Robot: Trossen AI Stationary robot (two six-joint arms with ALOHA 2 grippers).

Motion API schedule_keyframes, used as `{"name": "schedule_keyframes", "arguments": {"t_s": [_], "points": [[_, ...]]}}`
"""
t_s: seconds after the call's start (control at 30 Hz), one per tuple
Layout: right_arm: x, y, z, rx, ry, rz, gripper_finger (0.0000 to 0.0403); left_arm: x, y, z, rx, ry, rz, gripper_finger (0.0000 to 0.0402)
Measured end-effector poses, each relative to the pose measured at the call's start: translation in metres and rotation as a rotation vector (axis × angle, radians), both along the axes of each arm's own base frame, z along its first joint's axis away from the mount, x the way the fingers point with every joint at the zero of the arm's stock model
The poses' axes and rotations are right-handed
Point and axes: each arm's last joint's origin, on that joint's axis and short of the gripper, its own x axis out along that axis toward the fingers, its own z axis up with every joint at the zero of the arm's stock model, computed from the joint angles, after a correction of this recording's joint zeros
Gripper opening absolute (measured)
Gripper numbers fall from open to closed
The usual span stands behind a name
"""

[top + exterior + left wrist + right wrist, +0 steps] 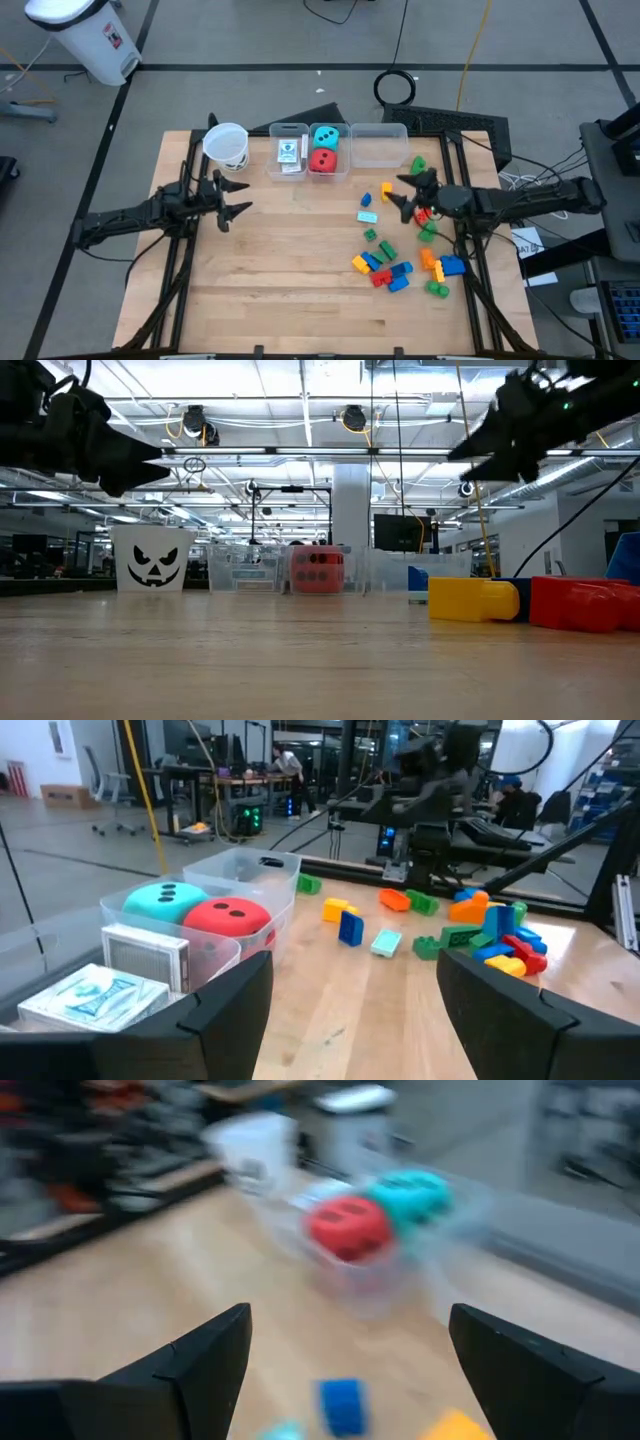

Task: Pick & Place Toys
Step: Put the green game piece into the right transparent bin

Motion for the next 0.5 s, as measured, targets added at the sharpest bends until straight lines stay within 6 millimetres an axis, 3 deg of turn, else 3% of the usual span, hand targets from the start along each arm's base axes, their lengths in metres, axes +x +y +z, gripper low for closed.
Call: {"name": "schedule_keyframes", "arguments": {"t_s": [0.17,0.33,0.5], "points": [[-0.004,-0.029,-0.015,0.108,0.170,-0.206,0.0310,0.000,0.000,0.000,-0.012,0.000,0.003,0.0287],[-0.012,-0.074,-0.021,0.293,0.367,-0.438,0.0291,0.000,0.000,0.000,-0.011,0.001,0.003,0.0287],[-0.019,-0.117,-0.042,0.455,0.465,-0.531,0.0273,0.000,0.000,0.000,-0.010,0.001,0.004,0.0287]]}}
